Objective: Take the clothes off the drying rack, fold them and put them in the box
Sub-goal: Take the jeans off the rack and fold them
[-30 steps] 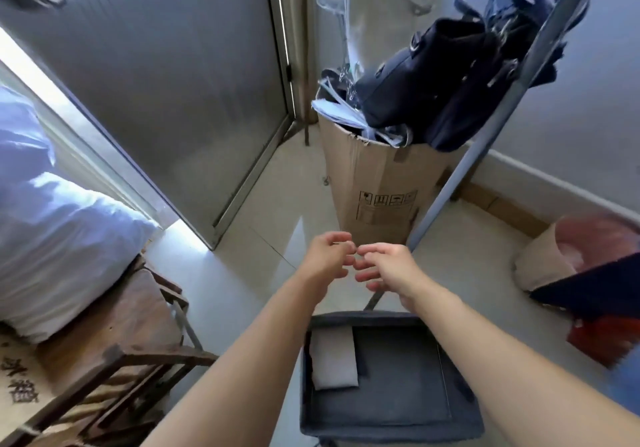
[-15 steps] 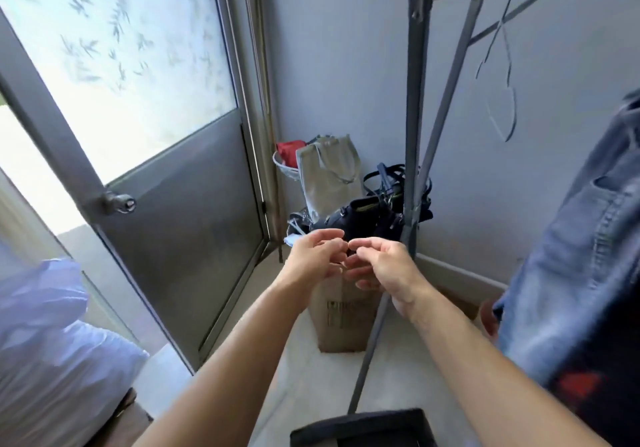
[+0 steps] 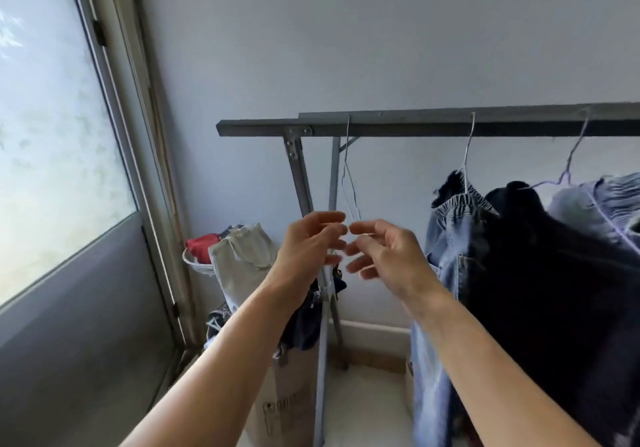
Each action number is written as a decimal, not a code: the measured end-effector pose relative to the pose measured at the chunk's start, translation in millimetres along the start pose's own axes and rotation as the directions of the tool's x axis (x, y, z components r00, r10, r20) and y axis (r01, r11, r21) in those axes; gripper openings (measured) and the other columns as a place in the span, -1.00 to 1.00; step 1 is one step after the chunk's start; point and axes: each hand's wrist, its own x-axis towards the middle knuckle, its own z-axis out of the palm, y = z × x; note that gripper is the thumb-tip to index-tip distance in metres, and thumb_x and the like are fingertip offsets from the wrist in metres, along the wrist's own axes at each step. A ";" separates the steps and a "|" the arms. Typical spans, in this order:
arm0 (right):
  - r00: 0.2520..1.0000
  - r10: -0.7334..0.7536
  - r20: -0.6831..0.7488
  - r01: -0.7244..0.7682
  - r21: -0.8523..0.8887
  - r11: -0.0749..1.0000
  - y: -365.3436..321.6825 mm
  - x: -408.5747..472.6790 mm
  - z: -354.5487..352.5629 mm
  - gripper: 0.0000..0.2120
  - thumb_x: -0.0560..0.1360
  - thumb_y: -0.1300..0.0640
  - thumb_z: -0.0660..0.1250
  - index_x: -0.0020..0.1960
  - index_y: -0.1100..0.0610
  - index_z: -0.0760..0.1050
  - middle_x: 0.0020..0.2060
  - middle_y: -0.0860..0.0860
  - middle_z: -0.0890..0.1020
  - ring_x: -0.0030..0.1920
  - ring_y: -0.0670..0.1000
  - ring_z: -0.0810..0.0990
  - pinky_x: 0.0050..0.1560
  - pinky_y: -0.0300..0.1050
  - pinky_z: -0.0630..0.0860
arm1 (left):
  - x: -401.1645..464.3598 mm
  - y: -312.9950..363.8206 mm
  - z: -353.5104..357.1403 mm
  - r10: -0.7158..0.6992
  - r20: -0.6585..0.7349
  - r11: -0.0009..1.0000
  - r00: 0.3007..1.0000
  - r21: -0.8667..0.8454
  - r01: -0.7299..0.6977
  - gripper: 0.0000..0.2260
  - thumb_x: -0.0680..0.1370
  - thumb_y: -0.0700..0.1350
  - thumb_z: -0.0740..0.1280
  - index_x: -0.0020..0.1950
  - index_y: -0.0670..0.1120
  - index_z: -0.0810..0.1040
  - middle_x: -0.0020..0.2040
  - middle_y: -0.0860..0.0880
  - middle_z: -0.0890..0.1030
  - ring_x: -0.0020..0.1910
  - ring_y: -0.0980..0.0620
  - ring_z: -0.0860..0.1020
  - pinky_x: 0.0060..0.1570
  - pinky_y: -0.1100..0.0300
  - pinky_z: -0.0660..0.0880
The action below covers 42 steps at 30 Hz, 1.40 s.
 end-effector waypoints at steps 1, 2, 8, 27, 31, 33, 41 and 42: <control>0.999 -0.023 -0.024 0.023 -0.006 1.000 -6.0 -0.1 -6.6 -0.84 0.62 0.20 0.22 0.12 0.06 0.55 -0.14 0.09 0.69 -0.19 0.12 0.69 -0.19 -0.10 0.58 | 2.7 5.4 4.6 0.018 0.009 1.000 1.000 -0.002 -0.018 -0.84 0.62 -0.22 0.28 0.15 -0.11 0.60 -0.04 -0.10 0.67 -0.13 0.03 0.63 -0.07 0.09 0.61; 0.997 -0.053 -0.057 0.053 -0.007 0.999 -11.5 0.1 -15.2 -0.83 0.62 0.22 0.21 0.12 0.09 0.54 -0.13 0.10 0.69 -0.20 0.13 0.69 -0.20 -0.09 0.59 | 6.4 10.7 11.2 0.038 0.015 0.999 0.999 -0.005 -0.038 -0.84 0.61 -0.22 0.29 0.14 -0.11 0.61 -0.03 -0.10 0.67 -0.13 0.02 0.62 -0.10 0.12 0.62; 0.904 -0.265 -0.335 0.171 -0.285 0.943 -19.0 27.4 -71.0 -0.78 0.59 0.28 0.21 0.17 0.15 0.55 0.00 0.03 0.64 0.02 -0.03 0.60 0.00 -0.25 0.52 | 27.8 35.2 46.8 0.088 0.059 0.993 0.994 -0.081 -0.083 -0.81 0.62 -0.26 0.25 0.17 -0.13 0.61 -0.06 -0.06 0.66 -0.22 0.05 0.59 -0.27 0.21 0.56; 0.889 -0.192 -0.415 0.023 -0.379 0.925 -21.7 90.9 -147.2 -0.86 0.56 0.28 0.18 -0.09 0.29 0.49 -0.31 0.03 0.50 -0.24 0.04 0.44 -0.24 -0.13 0.36 | 68.8 28.7 108.1 -0.145 0.178 0.989 0.973 0.048 0.138 -0.63 0.66 -0.03 0.22 0.46 -0.04 0.38 0.36 -0.03 0.48 0.32 0.01 0.43 0.23 0.01 0.34; 0.966 -0.240 -0.095 0.162 -0.505 0.848 -43.6 61.5 -167.8 -0.83 0.55 0.33 0.22 -0.06 0.16 0.56 -0.31 0.06 0.61 -0.22 0.02 0.55 -0.13 -0.13 0.45 | 76.5 22.3 103.2 0.061 0.087 0.995 0.994 0.077 -0.067 -0.52 0.66 -0.20 0.18 0.55 0.08 0.22 0.55 0.00 0.23 0.51 0.00 0.21 0.39 0.06 0.19; 0.972 -0.233 0.029 0.208 -0.560 0.802 -43.8 51.8 -178.5 -0.83 0.57 0.31 0.25 -0.06 0.12 0.58 -0.32 0.05 0.61 -0.19 0.04 0.57 -0.03 -0.09 0.45 | 78.6 19.0 98.8 0.223 0.103 0.925 0.969 0.291 -0.244 -0.46 0.64 -0.18 0.23 0.56 0.14 0.15 0.58 0.02 0.15 0.55 0.01 0.09 0.50 0.00 0.06; 0.955 -0.263 0.133 0.293 -0.529 0.796 -29.2 42.9 -177.8 -0.84 0.57 0.24 0.32 -0.06 0.03 0.63 -0.23 -0.04 0.65 -0.27 -0.30 0.54 -0.20 -0.54 0.38 | 61.6 21.6 84.7 0.347 0.227 0.573 0.910 0.717 -0.397 -0.87 0.60 0.04 0.29 0.11 0.05 0.50 -0.07 0.10 0.59 -0.07 0.01 0.59 -0.05 0.07 0.54; 0.954 -0.261 0.145 0.297 -0.560 0.773 -27.7 43.9 -175.6 -0.84 0.56 0.24 0.33 -0.05 0.02 0.63 -0.21 -0.09 0.63 -0.23 -0.27 0.55 -0.19 -0.50 0.39 | 60.2 21.3 82.3 0.349 0.199 0.566 0.916 0.734 -0.376 -0.91 0.61 0.01 0.27 0.08 0.06 0.50 -0.08 0.09 0.59 -0.07 0.00 0.60 -0.06 0.06 0.54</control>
